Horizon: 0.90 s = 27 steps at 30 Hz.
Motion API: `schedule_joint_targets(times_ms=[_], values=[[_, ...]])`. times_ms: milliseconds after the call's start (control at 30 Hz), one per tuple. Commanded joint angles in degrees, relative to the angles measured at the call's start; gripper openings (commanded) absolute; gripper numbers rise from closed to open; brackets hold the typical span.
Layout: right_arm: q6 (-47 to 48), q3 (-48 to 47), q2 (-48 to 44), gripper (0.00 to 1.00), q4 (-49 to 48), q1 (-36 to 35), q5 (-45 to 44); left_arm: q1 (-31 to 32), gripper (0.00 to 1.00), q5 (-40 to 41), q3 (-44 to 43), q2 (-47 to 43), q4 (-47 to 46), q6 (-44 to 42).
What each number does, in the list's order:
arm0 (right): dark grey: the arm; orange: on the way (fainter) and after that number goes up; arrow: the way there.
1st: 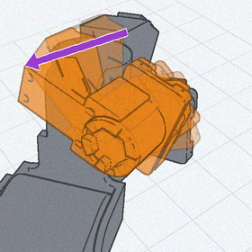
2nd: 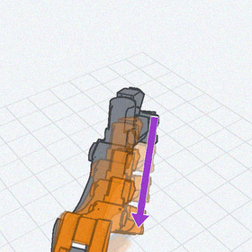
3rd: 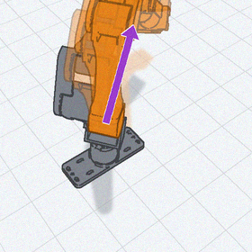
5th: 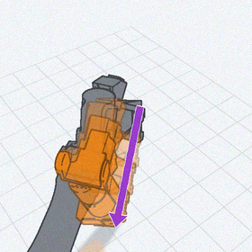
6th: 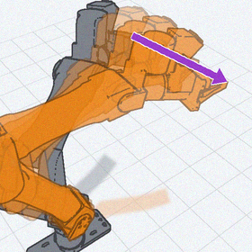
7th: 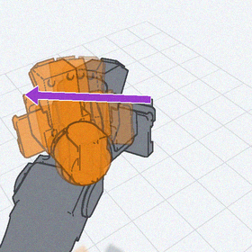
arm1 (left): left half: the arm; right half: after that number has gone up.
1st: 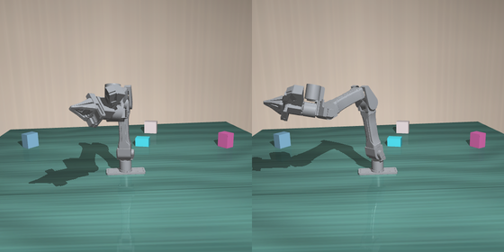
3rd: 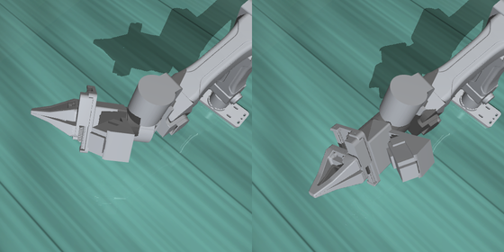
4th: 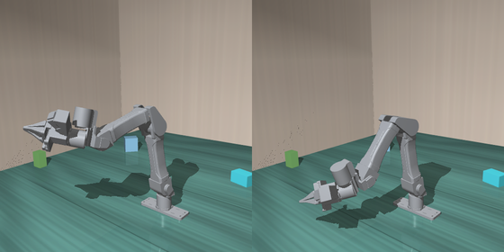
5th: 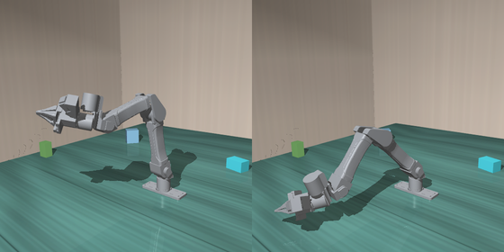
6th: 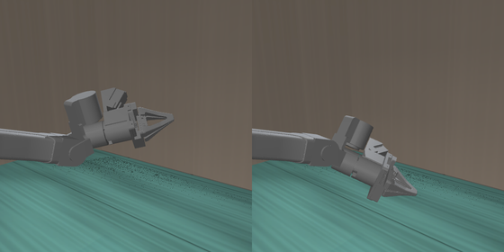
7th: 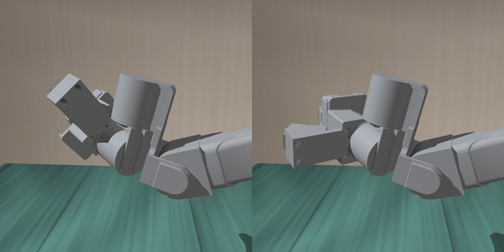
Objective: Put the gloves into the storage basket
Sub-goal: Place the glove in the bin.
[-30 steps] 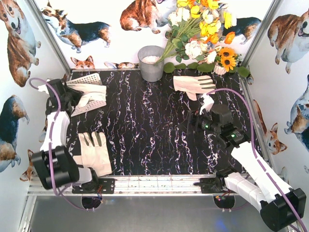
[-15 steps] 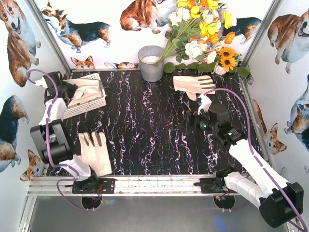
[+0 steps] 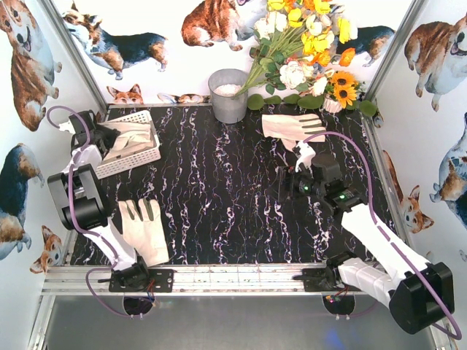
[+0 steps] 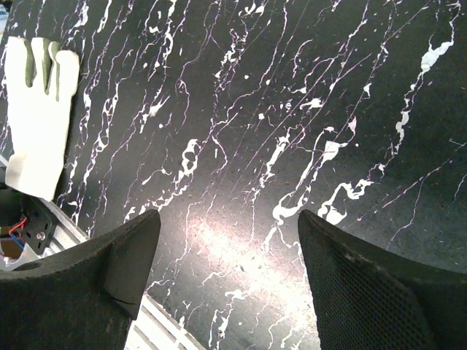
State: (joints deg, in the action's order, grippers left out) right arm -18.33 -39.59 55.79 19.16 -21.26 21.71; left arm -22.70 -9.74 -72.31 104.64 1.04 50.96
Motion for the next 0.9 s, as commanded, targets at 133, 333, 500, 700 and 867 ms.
schedule_joint_targets(times_ms=[133, 333, 500, 700, 867], values=[[-0.2, -2.2, 1.1, 0.78, -4.4, 0.3, 1.1, -1.2, 0.0, -1.1, -0.4, 1.9, -7.1, 0.2], [-0.2, -2.2, 1.6, 0.78, -4.4, 0.3, 1.0, -1.4, 0.0, -1.6, -1.1, 4.8, -6.2, -1.0], [-0.4, -2.3, 1.8, 0.78, -4.5, 0.3, 1.1, -1.5, 0.0, -1.1, -2.4, 6.8, -4.8, -3.0], [-0.8, -2.2, 2.3, 0.78, -5.0, 0.3, 1.2, -1.6, 0.0, -1.4, -2.5, 8.2, -3.6, -4.3], [-0.9, -2.4, 2.4, 0.78, -5.3, 0.3, 1.4, -1.6, 0.14, -1.1, -2.9, 8.6, -1.9, -6.7]])
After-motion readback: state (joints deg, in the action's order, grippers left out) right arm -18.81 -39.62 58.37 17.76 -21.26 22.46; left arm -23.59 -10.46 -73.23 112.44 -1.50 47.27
